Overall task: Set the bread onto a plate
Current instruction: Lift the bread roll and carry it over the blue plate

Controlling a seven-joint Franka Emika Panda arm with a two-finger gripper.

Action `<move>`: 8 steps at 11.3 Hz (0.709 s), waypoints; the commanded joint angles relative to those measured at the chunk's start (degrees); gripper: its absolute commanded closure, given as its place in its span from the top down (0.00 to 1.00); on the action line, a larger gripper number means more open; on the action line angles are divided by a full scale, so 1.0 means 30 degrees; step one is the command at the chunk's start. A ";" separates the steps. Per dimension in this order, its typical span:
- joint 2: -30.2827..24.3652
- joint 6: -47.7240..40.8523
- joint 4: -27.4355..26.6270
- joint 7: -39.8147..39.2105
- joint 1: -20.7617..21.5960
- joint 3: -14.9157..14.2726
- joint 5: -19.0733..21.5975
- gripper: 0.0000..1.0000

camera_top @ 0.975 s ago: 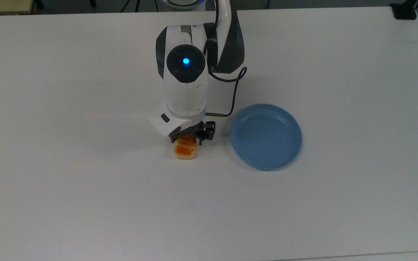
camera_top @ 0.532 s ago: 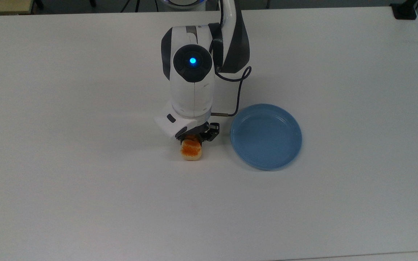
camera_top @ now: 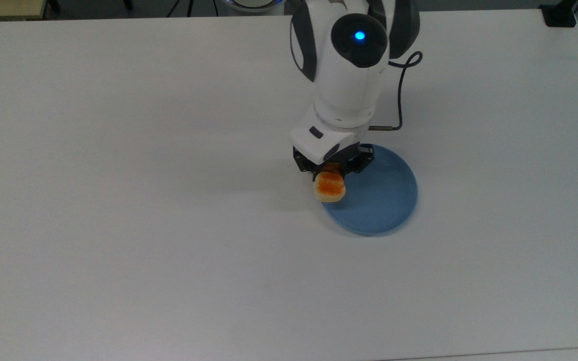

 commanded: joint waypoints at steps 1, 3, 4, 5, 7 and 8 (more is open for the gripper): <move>0.0377 0.0062 0.0034 0.2706 0.1470 -0.0234 -0.0140 0.49; 0.1109 0.1873 0.0210 0.4230 0.1794 -0.0234 -0.0110 0.51; 0.1461 0.2258 0.0268 0.4383 0.1795 -0.0234 -0.0169 0.55; 0.1609 0.2494 0.0269 0.4355 0.1795 -0.0234 -0.0169 0.55; 0.1728 0.2643 0.0240 0.4239 0.1853 -0.0234 -0.0227 0.77; 0.1699 0.2643 0.0239 0.4209 0.1854 -0.0263 -0.0344 1.00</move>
